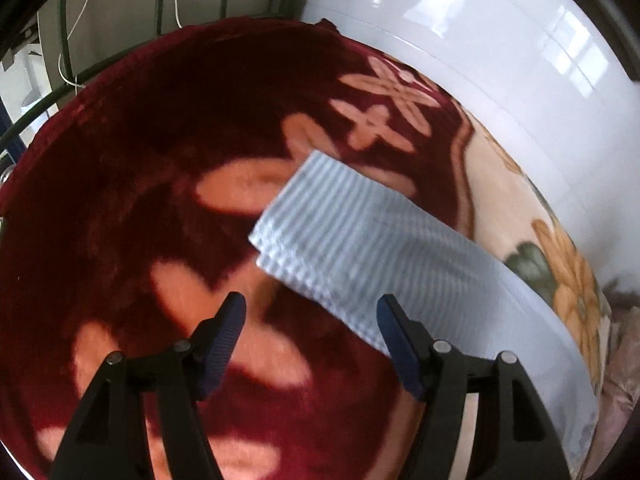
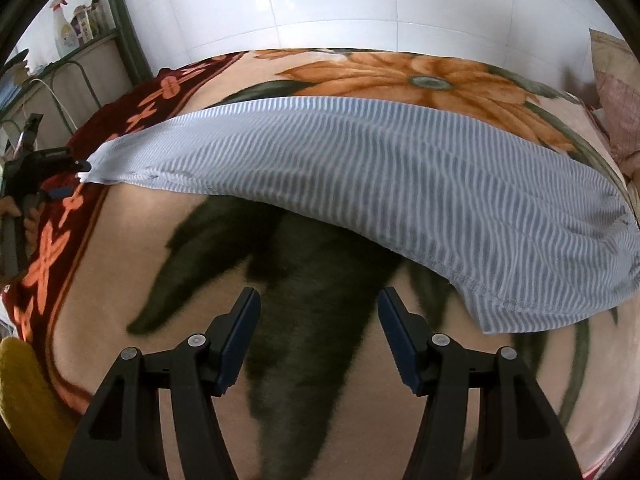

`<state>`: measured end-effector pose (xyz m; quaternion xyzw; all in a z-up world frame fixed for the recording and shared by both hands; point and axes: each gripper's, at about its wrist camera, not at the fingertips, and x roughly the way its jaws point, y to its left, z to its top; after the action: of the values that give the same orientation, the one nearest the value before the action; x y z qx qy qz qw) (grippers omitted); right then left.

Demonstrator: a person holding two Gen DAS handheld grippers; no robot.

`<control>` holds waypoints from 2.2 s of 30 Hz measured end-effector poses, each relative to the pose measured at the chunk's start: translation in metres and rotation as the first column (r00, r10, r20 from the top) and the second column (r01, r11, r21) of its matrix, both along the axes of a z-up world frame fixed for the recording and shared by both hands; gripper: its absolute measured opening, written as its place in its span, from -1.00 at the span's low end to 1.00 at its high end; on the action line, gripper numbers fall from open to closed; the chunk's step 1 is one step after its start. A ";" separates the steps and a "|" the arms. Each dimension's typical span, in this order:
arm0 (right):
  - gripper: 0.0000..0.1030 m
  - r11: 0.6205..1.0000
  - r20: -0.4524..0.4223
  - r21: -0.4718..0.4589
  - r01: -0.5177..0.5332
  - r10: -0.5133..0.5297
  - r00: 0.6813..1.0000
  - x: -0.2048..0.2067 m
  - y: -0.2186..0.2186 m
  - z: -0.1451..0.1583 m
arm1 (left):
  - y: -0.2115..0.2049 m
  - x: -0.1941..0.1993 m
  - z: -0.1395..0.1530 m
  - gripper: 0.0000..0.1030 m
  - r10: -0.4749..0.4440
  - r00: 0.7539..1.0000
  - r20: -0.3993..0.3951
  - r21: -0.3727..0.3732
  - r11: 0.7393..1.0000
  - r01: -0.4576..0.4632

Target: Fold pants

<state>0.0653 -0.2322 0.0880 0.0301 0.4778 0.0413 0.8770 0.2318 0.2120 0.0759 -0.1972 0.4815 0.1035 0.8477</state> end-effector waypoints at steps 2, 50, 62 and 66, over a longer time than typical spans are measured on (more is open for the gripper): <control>0.21 1.000 0.003 -0.007 -0.001 0.001 1.000 0.001 -0.002 0.001 | 0.000 0.007 -0.004 0.39 0.004 1.000 -0.003 -0.005 1.000 -0.004; 0.21 0.998 0.028 0.037 0.057 -0.058 0.998 0.003 -0.022 0.021 | -0.131 0.010 0.080 -0.75 -0.293 0.939 0.180 0.232 0.940 0.249; 0.21 0.989 0.067 0.108 0.099 -0.107 0.992 0.008 -0.040 0.028 | -0.228 0.001 0.090 -0.75 -0.435 0.883 0.175 0.180 0.896 0.406; 0.21 0.989 0.052 0.104 0.105 -0.111 0.992 0.012 -0.046 0.027 | -0.262 0.001 0.079 -0.75 -0.477 0.864 0.158 0.161 0.876 0.455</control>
<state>0.0776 -0.2778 0.1151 0.0992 0.4471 0.0187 0.8888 0.2324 -0.0500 0.1552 -0.0336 0.4235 -0.0959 0.9002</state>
